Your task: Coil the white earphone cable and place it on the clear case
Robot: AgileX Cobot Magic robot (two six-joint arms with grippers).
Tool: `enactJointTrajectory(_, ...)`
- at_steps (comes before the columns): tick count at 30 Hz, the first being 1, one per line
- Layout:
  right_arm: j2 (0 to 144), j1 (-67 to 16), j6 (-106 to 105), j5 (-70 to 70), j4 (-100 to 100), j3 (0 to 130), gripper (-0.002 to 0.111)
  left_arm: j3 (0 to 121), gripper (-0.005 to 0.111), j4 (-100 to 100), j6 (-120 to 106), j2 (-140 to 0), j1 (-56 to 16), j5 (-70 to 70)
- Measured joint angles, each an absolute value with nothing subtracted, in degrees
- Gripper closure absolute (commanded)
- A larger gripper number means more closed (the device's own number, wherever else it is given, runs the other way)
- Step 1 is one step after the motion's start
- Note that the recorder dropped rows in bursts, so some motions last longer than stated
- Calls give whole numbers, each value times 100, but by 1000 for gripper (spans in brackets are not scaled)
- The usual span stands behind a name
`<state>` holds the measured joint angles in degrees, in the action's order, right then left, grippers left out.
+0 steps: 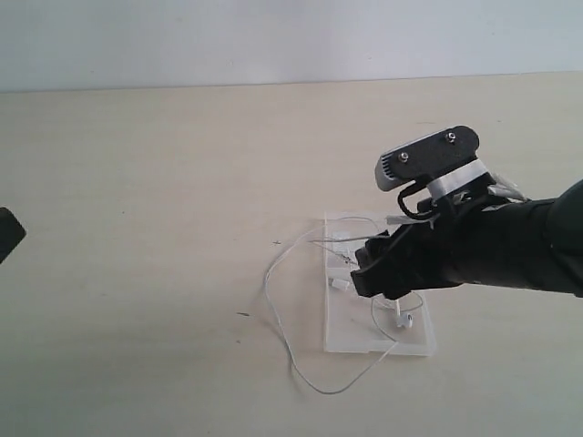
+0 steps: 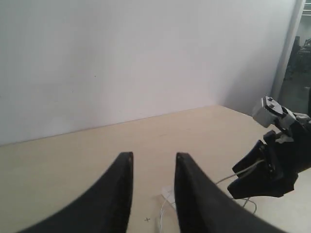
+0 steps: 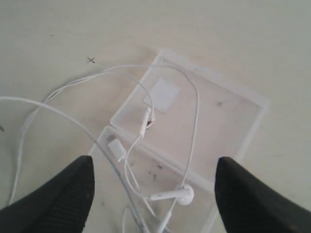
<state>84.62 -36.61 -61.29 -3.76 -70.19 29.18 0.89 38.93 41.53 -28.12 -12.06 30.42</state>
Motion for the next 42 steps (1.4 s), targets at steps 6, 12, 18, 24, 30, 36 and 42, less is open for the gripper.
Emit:
enactJointTrajectory(6,8595,-3060,-6195,447,-7114,3221,41,190,59,4078,4297,-2858,-1206,3161)
enactJointTrajectory(12,9081,-2464,-4013,1697,-4474,3531,41,190,58,4291,4467,-2858,-1206,3161)
enactJointTrajectory(18,9091,-2446,-1176,3878,-1301,4994,41,190,58,4437,4490,-2858,-1206,3161)
enactJointTrajectory(24,9248,-2446,-1060,5756,-866,5941,41,190,58,4477,4561,-2858,-1206,3023)
enactJointTrajectory(30,9845,-2446,-1047,5845,-776,6056,41,190,58,4487,4599,-2858,-1206,2904)
enactJointTrajectory(36,10416,-2446,-979,5864,-776,6532,43,190,58,4487,4633,-2858,-1206,2845)
enactJointTrajectory(42,10684,-2446,-1119,6653,-853,6963,43,190,58,4487,4646,-2858,-1206,2755)
